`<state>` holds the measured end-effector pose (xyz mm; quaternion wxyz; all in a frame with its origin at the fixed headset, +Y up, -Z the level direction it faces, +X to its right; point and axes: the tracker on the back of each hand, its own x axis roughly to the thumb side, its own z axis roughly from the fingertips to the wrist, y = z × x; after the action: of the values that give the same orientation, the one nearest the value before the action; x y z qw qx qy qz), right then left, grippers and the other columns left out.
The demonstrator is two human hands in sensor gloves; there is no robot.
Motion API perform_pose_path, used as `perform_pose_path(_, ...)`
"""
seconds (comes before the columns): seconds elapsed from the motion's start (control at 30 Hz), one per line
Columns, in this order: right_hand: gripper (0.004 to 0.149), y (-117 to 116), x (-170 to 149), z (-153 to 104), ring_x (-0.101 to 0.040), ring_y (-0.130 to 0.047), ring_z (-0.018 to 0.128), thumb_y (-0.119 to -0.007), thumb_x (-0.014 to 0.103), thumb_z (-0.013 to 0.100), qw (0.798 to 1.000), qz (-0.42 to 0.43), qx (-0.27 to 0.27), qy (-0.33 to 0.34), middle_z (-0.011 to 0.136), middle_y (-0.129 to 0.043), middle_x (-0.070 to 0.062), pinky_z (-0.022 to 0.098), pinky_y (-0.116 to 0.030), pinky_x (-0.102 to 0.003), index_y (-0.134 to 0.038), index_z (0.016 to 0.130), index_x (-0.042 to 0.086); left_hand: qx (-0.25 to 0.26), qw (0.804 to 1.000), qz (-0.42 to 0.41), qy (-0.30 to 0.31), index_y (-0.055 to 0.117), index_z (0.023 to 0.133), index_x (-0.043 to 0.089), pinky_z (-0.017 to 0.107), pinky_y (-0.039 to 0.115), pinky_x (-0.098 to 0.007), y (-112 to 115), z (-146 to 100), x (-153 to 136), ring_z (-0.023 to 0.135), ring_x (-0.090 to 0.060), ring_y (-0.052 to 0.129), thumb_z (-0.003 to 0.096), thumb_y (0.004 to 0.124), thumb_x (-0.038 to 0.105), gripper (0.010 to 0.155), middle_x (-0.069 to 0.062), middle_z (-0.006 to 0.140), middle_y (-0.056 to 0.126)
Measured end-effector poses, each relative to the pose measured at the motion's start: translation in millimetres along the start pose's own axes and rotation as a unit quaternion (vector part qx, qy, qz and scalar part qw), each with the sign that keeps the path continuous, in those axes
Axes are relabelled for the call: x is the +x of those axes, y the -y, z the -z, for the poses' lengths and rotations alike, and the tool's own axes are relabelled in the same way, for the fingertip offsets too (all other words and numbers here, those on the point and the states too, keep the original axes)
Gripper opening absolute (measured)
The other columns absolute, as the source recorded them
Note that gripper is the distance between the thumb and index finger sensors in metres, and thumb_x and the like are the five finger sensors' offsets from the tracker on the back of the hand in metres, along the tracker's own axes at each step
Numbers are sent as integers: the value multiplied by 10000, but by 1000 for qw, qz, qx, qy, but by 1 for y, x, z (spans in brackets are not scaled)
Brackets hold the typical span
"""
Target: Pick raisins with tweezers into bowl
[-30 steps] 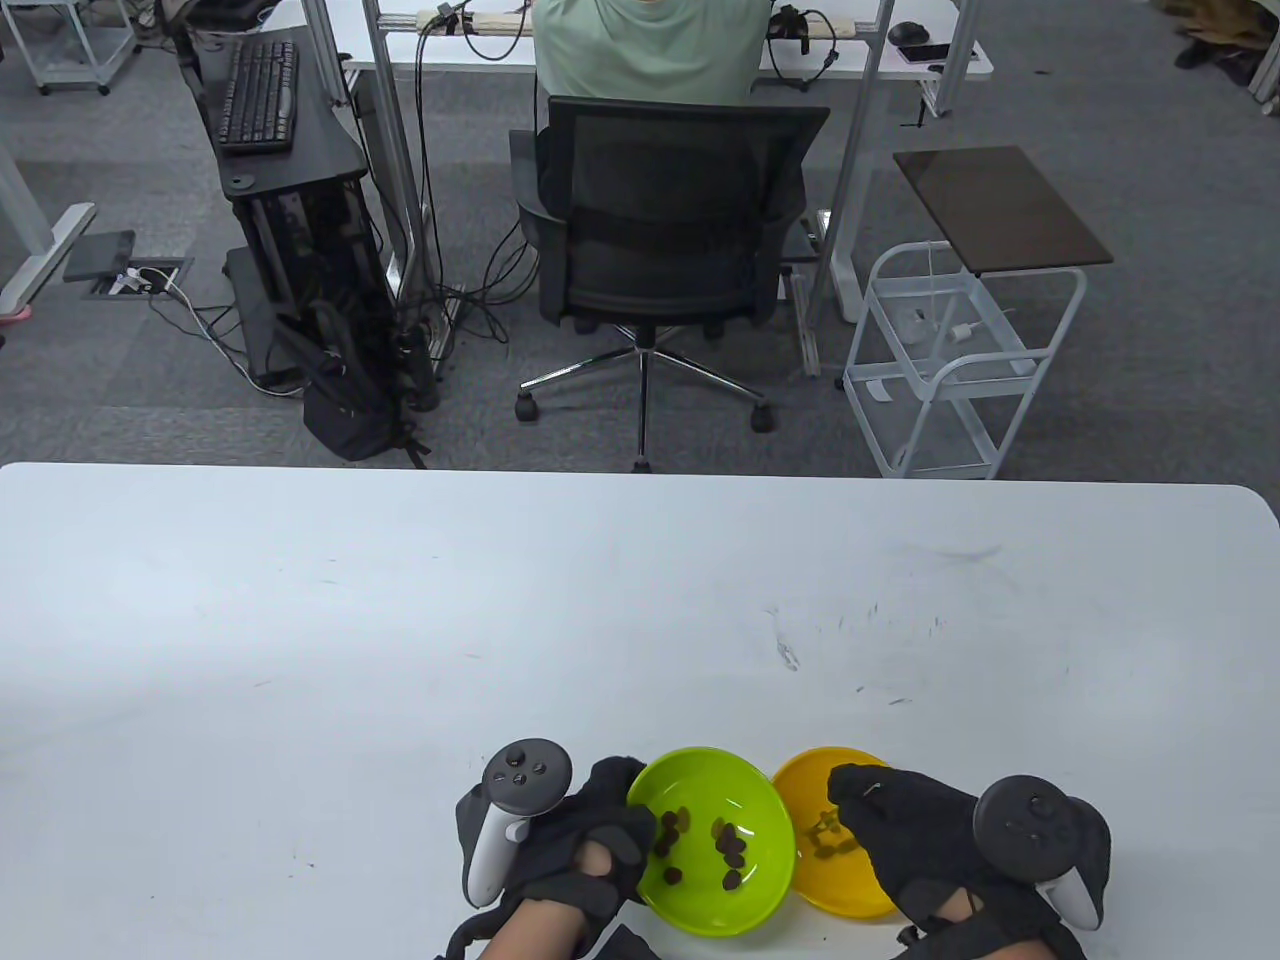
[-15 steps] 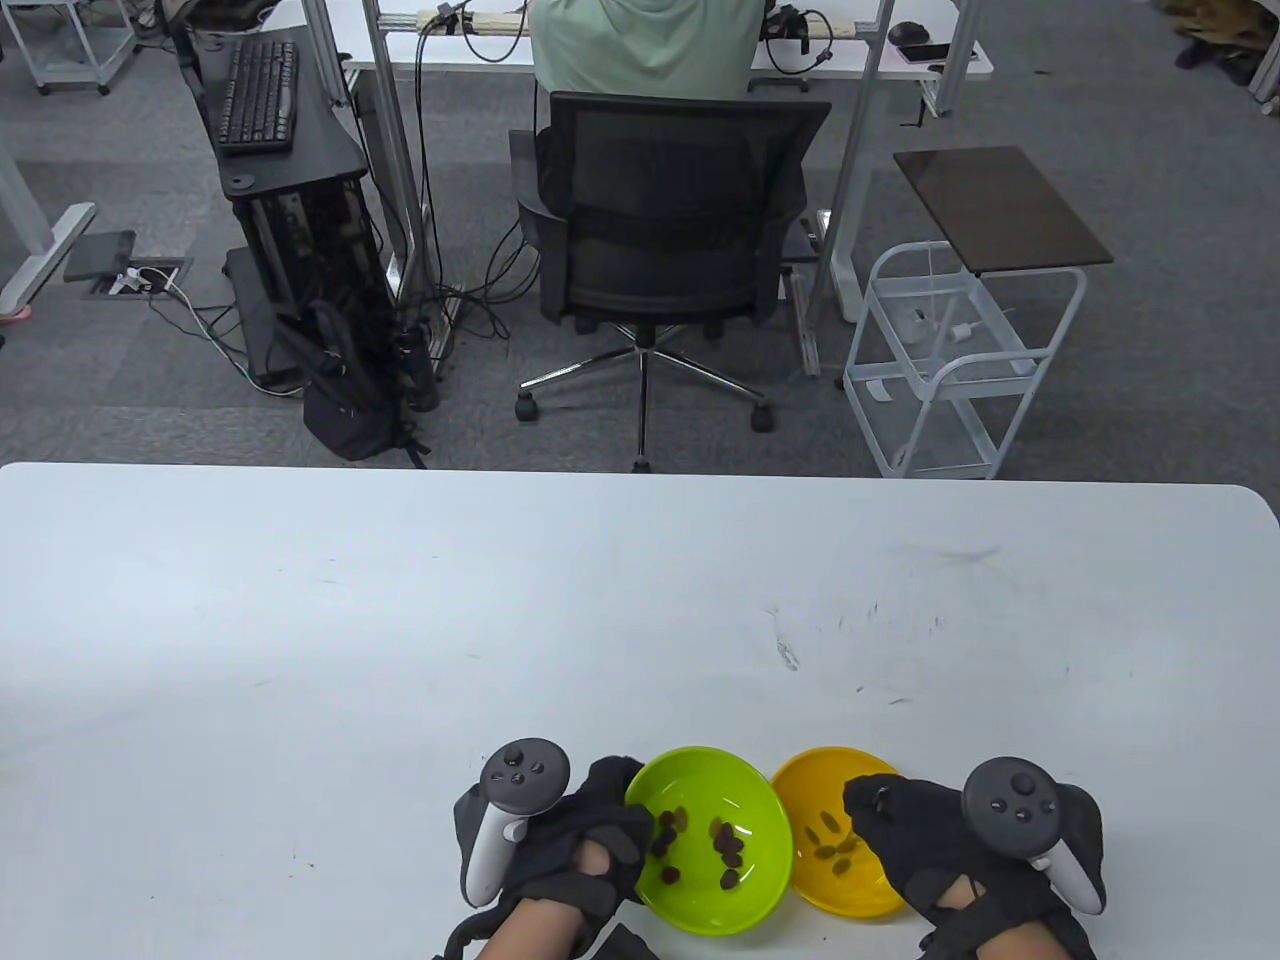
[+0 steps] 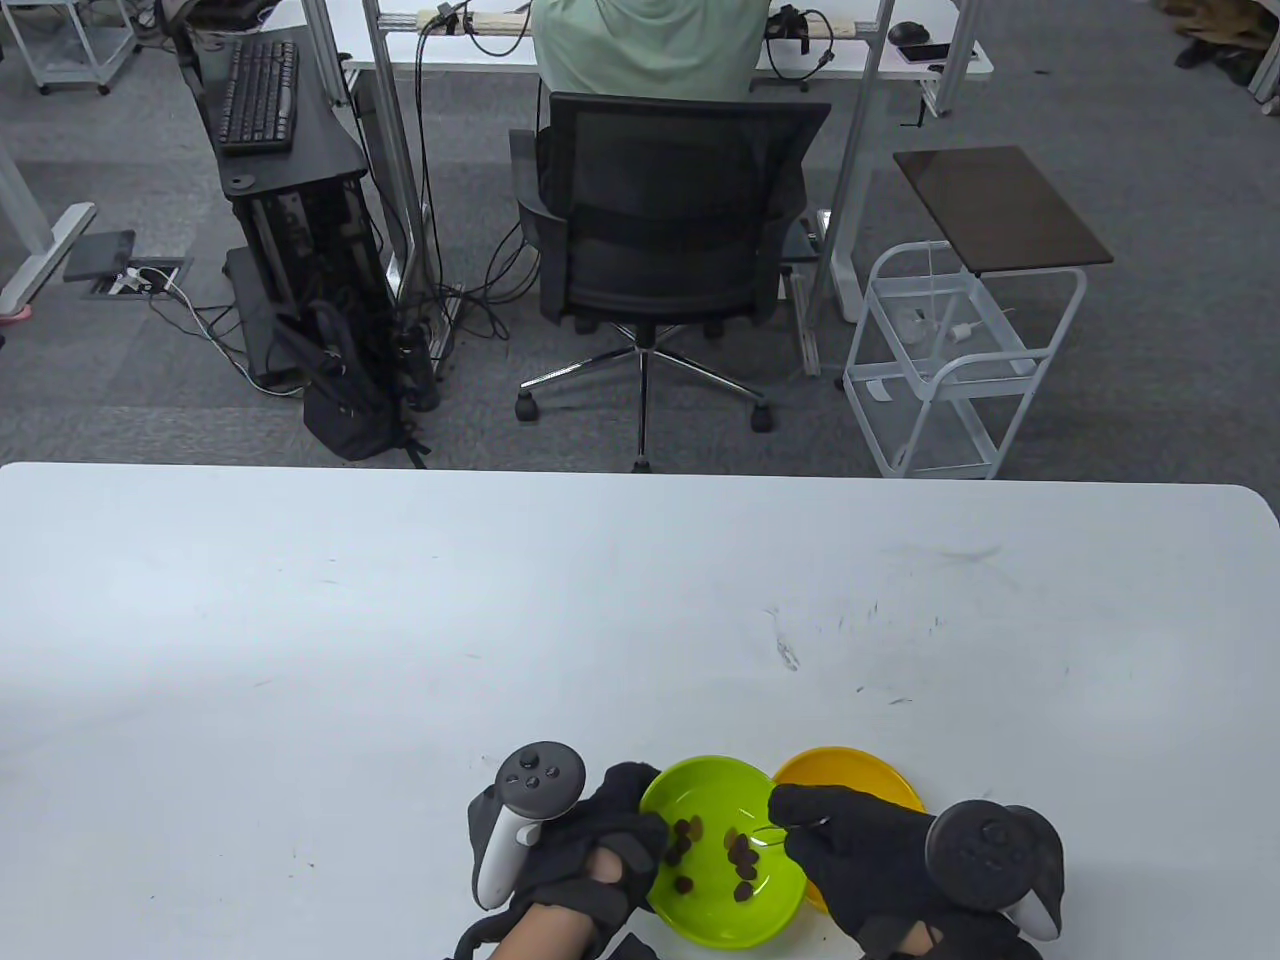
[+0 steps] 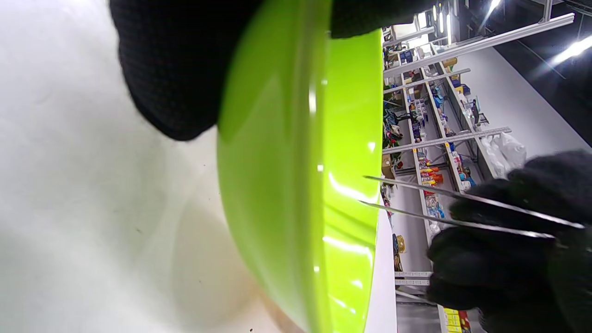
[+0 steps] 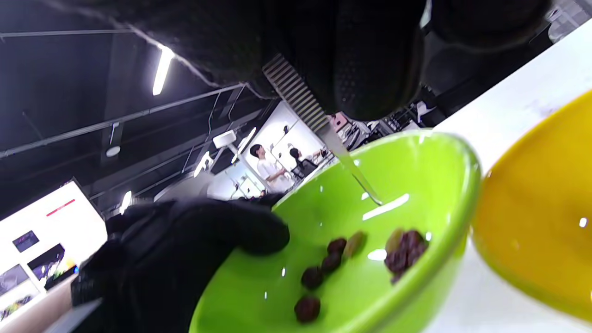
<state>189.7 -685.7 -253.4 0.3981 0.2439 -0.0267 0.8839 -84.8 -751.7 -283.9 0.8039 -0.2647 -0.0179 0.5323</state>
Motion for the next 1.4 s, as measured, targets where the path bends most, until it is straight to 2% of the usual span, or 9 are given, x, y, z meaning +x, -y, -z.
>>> perform_pose_path(0.17, 435, -11, -1, 3, -326, -997, 571, -858, 365, 480, 1000, -14, 17, -6, 829, -876, -102, 362, -822, -511, -867, 893, 226, -9, 1000, 2, 4, 478, 1047, 137, 373, 997, -348, 4, 0, 2, 739, -387, 1017, 479, 702, 261, 623, -136, 1020, 673)
perform_pose_path(0.6, 424, -15, -7, 6, -325, -998, 576, -862, 354, 480, 999, -21, 32, -21, 831, -877, -102, 366, -820, -515, -873, 885, 231, -19, 1000, 6, 7, 476, 1049, 137, 374, 997, -347, 6, 1, 3, 740, -389, 1016, 480, 701, 264, 625, -137, 1022, 671)
perform_pose_path(0.97, 407, -15, -7, 6, -313, -1002, 576, -868, 354, 468, 999, -32, 19, -8, 814, -890, -107, 370, -820, -512, -887, 860, 245, -15, 1000, 3, 6, 477, 1048, 136, 375, 995, -349, 6, 1, 2, 740, -390, 1016, 480, 701, 262, 624, -138, 1021, 672)
perform_pose_path(1.17, 408, 3, -4, 3, -312, -1004, 569, -869, 357, 466, 1000, -13, -22, 3, 807, -895, -106, 366, -822, -509, -891, 856, 241, -11, 1000, 1, 3, 477, 1048, 137, 374, 996, -349, 3, 1, 0, 740, -389, 1016, 479, 702, 262, 624, -138, 1020, 673)
perform_pose_path(1.4, 404, 39, -26, -9, -317, -1005, 565, -872, 354, 465, 997, -9, -65, -43, 800, -901, -108, 367, -821, -511, -899, 850, 235, -4, 1000, -5, 1, 477, 1048, 136, 374, 996, -349, -1, 1, -1, 740, -388, 1016, 479, 702, 261, 624, -136, 1020, 674)
